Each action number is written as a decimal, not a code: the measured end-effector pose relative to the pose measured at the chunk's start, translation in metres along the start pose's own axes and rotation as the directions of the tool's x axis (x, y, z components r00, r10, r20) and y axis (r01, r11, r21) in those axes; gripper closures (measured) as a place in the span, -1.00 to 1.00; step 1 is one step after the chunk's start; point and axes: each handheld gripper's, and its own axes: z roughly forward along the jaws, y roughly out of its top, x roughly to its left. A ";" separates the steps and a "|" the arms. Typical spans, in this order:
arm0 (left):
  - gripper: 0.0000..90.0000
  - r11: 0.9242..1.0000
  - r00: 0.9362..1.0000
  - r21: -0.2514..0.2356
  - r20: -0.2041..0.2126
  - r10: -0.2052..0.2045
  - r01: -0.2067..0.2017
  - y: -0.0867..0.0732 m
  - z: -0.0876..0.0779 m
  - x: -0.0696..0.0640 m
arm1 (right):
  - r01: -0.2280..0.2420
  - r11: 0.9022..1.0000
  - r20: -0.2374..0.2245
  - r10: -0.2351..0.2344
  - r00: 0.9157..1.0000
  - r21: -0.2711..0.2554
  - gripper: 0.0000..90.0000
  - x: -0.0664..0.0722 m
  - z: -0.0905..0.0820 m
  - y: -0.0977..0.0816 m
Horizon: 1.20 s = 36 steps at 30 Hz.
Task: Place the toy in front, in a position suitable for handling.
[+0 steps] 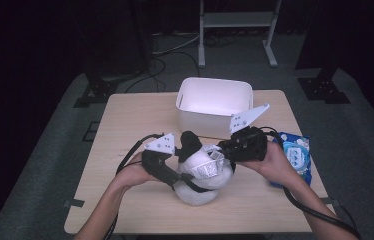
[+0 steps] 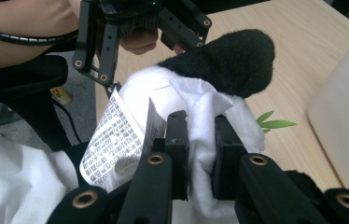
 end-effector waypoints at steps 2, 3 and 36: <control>-0.47 1.000 1.000 0.006 0.005 0.004 -0.004 0.002 0.002 0.000 | 0.000 1.000 0.013 0.000 1.000 0.005 0.76 0.000 -0.003 0.001; -0.47 1.000 1.000 0.009 0.006 0.008 -0.008 0.003 0.003 0.000 | 0.001 1.000 0.015 -0.001 1.000 0.007 0.76 -0.001 -0.004 0.002; -0.77 0.993 1.000 0.120 0.012 -0.009 0.008 -0.006 0.051 -0.002 | -0.062 0.997 0.057 0.060 0.997 0.040 0.76 -0.013 -0.017 -0.025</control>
